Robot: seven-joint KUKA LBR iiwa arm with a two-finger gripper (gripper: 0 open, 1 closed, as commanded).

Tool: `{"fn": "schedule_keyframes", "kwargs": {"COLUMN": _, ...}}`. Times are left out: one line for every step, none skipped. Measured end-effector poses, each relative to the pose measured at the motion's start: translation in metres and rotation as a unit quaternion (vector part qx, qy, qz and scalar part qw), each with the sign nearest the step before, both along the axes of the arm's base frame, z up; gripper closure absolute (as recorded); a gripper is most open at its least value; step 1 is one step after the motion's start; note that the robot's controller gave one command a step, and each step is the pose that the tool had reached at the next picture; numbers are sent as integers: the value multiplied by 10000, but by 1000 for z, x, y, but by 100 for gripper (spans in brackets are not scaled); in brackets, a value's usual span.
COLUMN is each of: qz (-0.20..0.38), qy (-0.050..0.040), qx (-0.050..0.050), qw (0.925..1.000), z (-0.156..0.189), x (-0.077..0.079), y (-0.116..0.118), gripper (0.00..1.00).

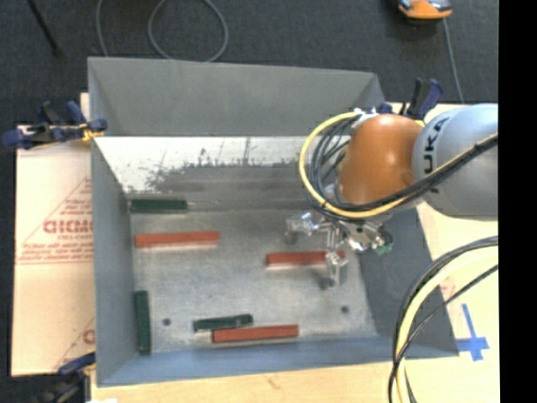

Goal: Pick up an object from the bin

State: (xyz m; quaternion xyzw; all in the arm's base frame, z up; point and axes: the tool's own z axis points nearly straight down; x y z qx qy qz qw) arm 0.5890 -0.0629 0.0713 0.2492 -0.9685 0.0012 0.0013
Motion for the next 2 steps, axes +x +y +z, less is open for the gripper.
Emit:
{"fn": "schedule_keyframes", "kwargs": {"qz": 1158, "qy": -36, "qx": 10, "qw": 9933, "z": 0, "x": 8, "y": -27, "gripper": 0}}
{"fn": "schedule_keyframes", "kwargs": {"qz": 1139, "qy": -38, "qx": 23, "qw": 9935, "z": 0, "x": 8, "y": -26, "gripper": 100}}
